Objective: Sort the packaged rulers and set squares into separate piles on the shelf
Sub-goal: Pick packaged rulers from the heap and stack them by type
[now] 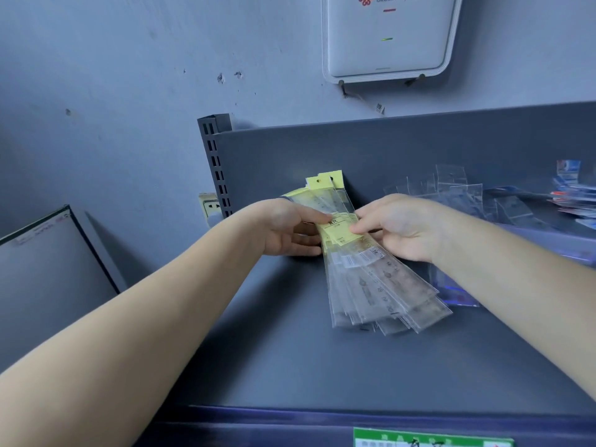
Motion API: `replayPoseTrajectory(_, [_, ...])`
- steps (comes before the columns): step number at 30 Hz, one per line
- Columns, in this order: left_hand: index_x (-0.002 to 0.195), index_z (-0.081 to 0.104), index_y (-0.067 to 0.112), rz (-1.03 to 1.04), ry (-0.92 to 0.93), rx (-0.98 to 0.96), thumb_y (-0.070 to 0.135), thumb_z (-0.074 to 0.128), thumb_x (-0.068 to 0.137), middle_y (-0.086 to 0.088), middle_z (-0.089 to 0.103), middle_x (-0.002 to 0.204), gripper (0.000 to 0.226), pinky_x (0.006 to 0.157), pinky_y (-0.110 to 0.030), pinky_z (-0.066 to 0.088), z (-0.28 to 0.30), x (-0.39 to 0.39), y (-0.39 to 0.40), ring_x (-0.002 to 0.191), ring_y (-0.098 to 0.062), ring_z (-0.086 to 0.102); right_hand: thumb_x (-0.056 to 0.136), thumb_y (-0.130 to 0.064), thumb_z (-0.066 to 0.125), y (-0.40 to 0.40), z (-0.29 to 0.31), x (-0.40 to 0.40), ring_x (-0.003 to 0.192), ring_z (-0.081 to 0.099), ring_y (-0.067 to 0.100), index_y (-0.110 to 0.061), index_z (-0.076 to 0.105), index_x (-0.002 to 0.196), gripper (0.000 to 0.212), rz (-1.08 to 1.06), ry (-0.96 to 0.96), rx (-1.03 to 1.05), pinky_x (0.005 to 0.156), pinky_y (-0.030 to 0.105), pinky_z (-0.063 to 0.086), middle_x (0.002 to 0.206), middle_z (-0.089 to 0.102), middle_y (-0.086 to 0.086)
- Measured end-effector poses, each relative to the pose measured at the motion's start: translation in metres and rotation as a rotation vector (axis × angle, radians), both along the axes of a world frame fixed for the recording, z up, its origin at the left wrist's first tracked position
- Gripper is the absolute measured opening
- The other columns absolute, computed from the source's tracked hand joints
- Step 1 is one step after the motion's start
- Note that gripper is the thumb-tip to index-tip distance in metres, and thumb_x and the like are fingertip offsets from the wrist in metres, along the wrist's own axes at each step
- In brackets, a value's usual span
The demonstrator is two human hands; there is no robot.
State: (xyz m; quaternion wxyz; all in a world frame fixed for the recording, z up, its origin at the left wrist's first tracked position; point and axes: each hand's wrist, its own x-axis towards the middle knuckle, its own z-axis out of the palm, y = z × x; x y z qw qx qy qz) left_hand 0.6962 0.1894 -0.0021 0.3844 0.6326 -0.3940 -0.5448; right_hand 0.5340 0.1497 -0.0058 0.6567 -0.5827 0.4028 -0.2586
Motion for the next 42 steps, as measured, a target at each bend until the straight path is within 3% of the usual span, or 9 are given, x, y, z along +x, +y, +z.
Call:
replayPoseTrajectory(6, [0.108, 0.063, 0.007, -0.009, -0.035, -0.350, 0.015, 0.062, 0.088, -0.003, 0.070, 0.090, 0.022, 0.064, -0.030, 0.060, 0.023, -0.004, 0.009, 0.071, -0.016, 0.067, 0.088, 0.011, 0.048, 0.008, 0.008, 0.002, 0.096, 0.066, 0.030, -0.005, 0.056, 0.117, 0.034, 0.030, -0.204, -0.264, 0.085, 0.041, 0.054, 0.108, 0.066, 0.018])
replayPoseTrajectory(8, [0.106, 0.063, 0.009, -0.006, -0.070, -0.485, 0.016, 0.062, 0.089, 0.001, 0.069, 0.088, 0.019, 0.055, -0.026, 0.056, 0.036, -0.008, 0.016, 0.065, -0.011, 0.067, 0.088, 0.013, 0.047, 0.015, 0.013, 0.005, 0.109, 0.061, 0.033, -0.010, 0.055, 0.120, 0.041, 0.046, -0.279, -0.391, 0.094, 0.045, 0.050, 0.117, 0.063, 0.019])
replayPoseTrajectory(14, [0.106, 0.054, 0.015, 0.087, -0.220, -0.856, 0.017, 0.058, 0.092, -0.001, 0.063, 0.090, 0.014, 0.046, -0.011, 0.044, 0.071, -0.022, 0.029, 0.062, 0.003, 0.060, 0.079, -0.014, 0.054, 0.019, 0.041, 0.022, 0.115, 0.058, 0.018, -0.028, 0.045, 0.129, 0.053, -0.100, -0.265, -0.766, 0.099, 0.047, 0.045, 0.122, 0.063, -0.003])
replayPoseTrajectory(18, [0.104, 0.056, 0.019, 0.046, -0.308, -0.738, 0.023, 0.053, 0.095, 0.006, 0.064, 0.092, 0.011, 0.062, -0.015, 0.054, 0.072, -0.020, 0.034, 0.075, -0.004, 0.063, 0.089, -0.010, 0.048, 0.010, 0.043, 0.024, 0.112, 0.057, 0.017, -0.031, 0.037, 0.134, 0.052, -0.064, -0.152, -0.741, 0.100, 0.045, 0.045, 0.116, 0.063, -0.006])
replayPoseTrajectory(21, [0.108, 0.055, 0.019, -0.019, -0.162, -0.635, 0.019, 0.046, 0.098, 0.004, 0.065, 0.094, 0.013, 0.080, -0.032, 0.055, 0.069, -0.017, 0.035, 0.077, -0.008, 0.066, 0.093, -0.011, 0.048, 0.007, 0.042, 0.024, 0.116, 0.054, 0.018, -0.025, 0.037, 0.131, 0.042, 0.040, -0.018, -0.681, 0.103, 0.041, 0.043, 0.118, 0.059, -0.001])
replayPoseTrajectory(29, [0.118, 0.054, 0.010, -0.092, 0.155, -0.656, 0.021, 0.035, 0.102, -0.005, 0.064, 0.097, 0.028, 0.066, -0.029, 0.056, 0.080, -0.023, 0.041, 0.076, -0.013, 0.063, 0.094, -0.004, 0.050, 0.016, 0.052, 0.025, 0.104, 0.058, 0.019, -0.020, 0.039, 0.121, 0.034, 0.058, -0.280, -0.614, 0.092, 0.035, 0.049, 0.102, 0.061, 0.000])
replayPoseTrajectory(33, [0.130, 0.046, 0.000, -0.076, 0.162, -0.659, 0.021, 0.036, 0.101, -0.017, 0.057, 0.109, 0.037, 0.075, -0.034, 0.055, 0.062, -0.025, 0.040, 0.090, -0.026, 0.062, 0.085, -0.012, 0.064, 0.031, 0.031, 0.024, 0.094, 0.058, 0.017, -0.023, 0.019, 0.134, 0.067, 0.071, 0.081, -0.794, 0.082, 0.030, 0.048, 0.103, 0.060, 0.002])
replayPoseTrajectory(37, [0.129, 0.046, -0.001, -0.010, 0.183, -0.687, 0.016, 0.045, 0.097, -0.014, 0.057, 0.106, 0.036, 0.076, -0.037, 0.053, 0.061, -0.019, 0.041, 0.092, -0.026, 0.059, 0.084, -0.016, 0.066, 0.032, 0.030, 0.023, 0.095, 0.055, 0.014, -0.016, 0.030, 0.128, 0.057, 0.016, 0.112, -0.851, 0.072, 0.019, 0.044, 0.107, 0.056, 0.000])
replayPoseTrajectory(42, [0.110, 0.050, 0.008, 0.044, 0.111, -0.641, 0.014, 0.063, 0.086, -0.008, 0.062, 0.107, 0.028, 0.098, -0.044, 0.046, 0.065, 0.020, 0.055, 0.096, -0.022, 0.060, 0.082, -0.013, 0.068, 0.030, 0.047, 0.022, 0.101, 0.058, 0.016, -0.016, 0.037, 0.125, 0.053, 0.147, 0.269, -0.929, 0.081, 0.024, 0.047, 0.115, 0.058, 0.002])
